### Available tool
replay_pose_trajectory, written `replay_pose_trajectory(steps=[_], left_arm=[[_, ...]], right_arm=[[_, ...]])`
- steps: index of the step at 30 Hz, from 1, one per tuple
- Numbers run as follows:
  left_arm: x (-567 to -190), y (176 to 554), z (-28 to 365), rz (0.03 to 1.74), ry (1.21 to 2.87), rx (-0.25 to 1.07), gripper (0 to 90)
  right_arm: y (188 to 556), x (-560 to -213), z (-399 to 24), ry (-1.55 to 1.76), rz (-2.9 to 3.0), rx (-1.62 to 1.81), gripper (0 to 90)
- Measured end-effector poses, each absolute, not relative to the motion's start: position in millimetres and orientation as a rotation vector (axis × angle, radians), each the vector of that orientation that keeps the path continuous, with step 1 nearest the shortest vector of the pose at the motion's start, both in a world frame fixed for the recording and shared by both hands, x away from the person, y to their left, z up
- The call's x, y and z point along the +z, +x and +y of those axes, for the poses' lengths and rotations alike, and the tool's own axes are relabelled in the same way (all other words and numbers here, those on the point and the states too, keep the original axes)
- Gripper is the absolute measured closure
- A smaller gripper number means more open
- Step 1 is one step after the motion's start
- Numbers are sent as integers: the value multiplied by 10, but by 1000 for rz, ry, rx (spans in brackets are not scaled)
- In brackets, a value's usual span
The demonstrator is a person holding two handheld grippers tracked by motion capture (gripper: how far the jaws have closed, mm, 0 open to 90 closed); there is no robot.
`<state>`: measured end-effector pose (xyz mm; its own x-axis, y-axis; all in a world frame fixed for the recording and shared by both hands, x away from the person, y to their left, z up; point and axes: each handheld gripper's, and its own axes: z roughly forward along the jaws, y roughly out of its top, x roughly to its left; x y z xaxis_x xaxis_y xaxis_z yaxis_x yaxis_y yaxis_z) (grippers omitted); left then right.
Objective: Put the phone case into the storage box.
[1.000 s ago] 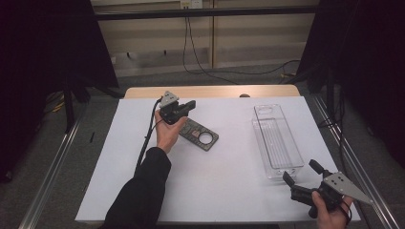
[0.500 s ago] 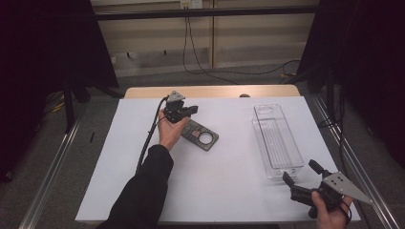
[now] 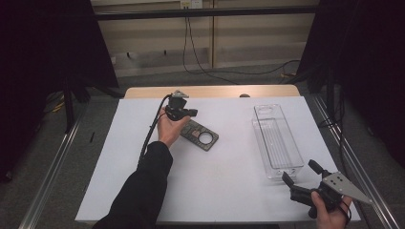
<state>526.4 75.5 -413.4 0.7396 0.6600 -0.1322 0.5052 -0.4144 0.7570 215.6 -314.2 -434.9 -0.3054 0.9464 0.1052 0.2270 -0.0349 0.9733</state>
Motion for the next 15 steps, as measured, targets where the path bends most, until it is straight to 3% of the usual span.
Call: replay_pose_trajectory(steps=[15], left_arm=[[-4285,5449,681,971,2203,164,900]], right_arm=[[2155,-4350,-3146,1261,1582,1395,0]])
